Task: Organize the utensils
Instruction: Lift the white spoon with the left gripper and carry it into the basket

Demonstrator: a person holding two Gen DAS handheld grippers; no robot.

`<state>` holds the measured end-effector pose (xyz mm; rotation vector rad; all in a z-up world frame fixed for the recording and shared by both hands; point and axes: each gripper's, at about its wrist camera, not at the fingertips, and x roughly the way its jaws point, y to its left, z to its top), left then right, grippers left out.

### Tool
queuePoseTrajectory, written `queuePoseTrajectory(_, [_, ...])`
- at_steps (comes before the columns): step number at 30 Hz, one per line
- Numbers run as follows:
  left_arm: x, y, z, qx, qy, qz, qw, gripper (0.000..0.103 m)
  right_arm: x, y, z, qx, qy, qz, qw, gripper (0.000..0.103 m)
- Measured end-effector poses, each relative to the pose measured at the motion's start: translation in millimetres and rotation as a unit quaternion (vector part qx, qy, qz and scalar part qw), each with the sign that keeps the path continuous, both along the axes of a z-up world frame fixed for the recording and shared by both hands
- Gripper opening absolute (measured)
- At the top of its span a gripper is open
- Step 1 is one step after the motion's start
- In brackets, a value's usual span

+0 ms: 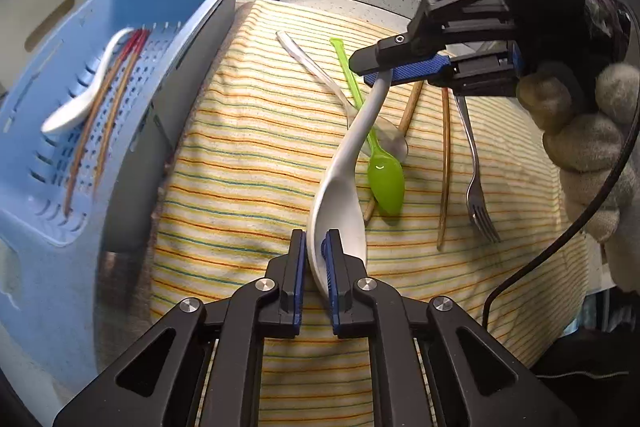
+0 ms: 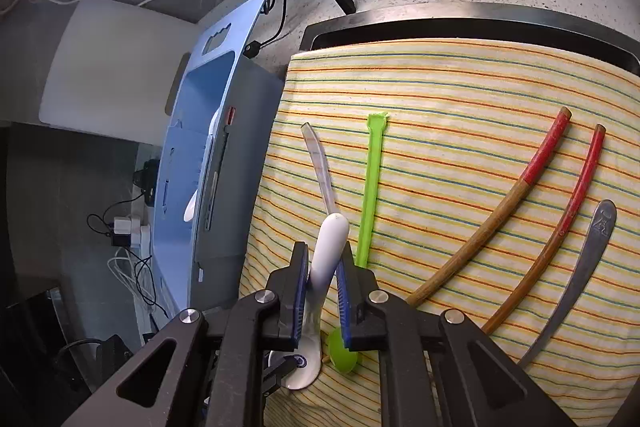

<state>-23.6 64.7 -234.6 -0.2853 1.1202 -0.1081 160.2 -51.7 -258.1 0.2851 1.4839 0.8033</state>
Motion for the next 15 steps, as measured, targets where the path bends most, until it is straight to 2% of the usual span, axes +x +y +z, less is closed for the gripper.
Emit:
queuePoseTrajectory(1, [2.1,2.7,-3.3,-0.017,0.001,0.005,0.9998,0.017,0.4,-1.1,-1.3,0.001,0.003,-0.002,1.000,0.012])
queuePoseTrajectory(2, [3.2,4.0,-4.1,-0.025,-0.001,0.008,0.9997,0.014,0.6,-2.9,-2.4,0.002,0.008,-0.005,1.000,0.012])
queuePoseTrajectory(5, [4.3,-0.6,0.4,-0.011,0.002,-0.005,0.9999,0.010,0.0,-7.1,0.3,0.010,0.011,-0.008,1.000,0.012])
queuePoseTrajectory(9, [3.3,-2.7,8.8,-0.012,-0.002,-0.009,0.9999,0.008,-1.9,-9.9,10.7,0.029,0.019,-0.012,0.999,0.010])
queuePoseTrajectory(15, [-1.1,6.5,32.4,-0.010,-0.025,-0.006,0.9996,0.008,-7.4,-0.4,45.6,0.058,0.002,0.002,0.998,0.010])
